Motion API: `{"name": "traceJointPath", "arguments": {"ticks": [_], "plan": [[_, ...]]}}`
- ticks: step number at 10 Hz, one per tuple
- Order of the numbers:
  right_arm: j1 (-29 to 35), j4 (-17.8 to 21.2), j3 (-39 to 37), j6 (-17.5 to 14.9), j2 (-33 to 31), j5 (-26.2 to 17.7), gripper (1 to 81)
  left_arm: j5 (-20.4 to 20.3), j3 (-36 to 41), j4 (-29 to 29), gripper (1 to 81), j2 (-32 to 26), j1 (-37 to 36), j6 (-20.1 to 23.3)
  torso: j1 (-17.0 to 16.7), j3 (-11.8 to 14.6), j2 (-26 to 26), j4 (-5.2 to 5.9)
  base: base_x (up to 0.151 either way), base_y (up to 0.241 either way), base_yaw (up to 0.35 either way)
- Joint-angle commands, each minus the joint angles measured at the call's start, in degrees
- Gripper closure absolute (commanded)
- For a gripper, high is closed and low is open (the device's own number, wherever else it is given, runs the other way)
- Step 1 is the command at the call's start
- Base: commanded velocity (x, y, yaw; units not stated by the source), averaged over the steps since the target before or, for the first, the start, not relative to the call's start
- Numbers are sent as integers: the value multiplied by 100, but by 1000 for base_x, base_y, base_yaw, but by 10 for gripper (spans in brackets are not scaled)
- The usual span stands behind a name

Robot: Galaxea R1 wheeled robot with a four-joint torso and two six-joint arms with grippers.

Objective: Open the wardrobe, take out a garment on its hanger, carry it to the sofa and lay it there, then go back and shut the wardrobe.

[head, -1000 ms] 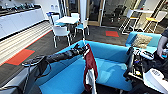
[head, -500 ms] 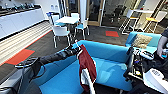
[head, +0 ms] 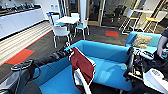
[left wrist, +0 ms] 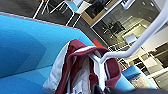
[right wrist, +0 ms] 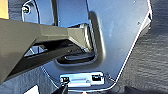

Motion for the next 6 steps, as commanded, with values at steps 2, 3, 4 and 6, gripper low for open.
{"name": "traceJointPath", "arguments": {"ticks": [2, 3, 4, 6], "plan": [[-25, -49, 38, -17, 31, -360, 10, -34, -300, 314, 811, -217, -1145, -3, 0, 0, 0, 0, 0, 0, 0], [-34, -49, 38, -17, 31, -360, 10, -7, -308, 393, 811, -339, -1083, -3, 0, 0, 0, 0, 0, 0, 0], [-34, -49, 38, -17, 31, -360, 10, 28, -379, 420, 811, -446, -1022, -3, 0, 0, 0, 0, 0, 0, 0], [-25, -49, 38, -17, 31, -360, 10, 19, -668, 559, 811, -613, -882, -3, 0, 0, 0, 0, 0, 0, 0]]}}
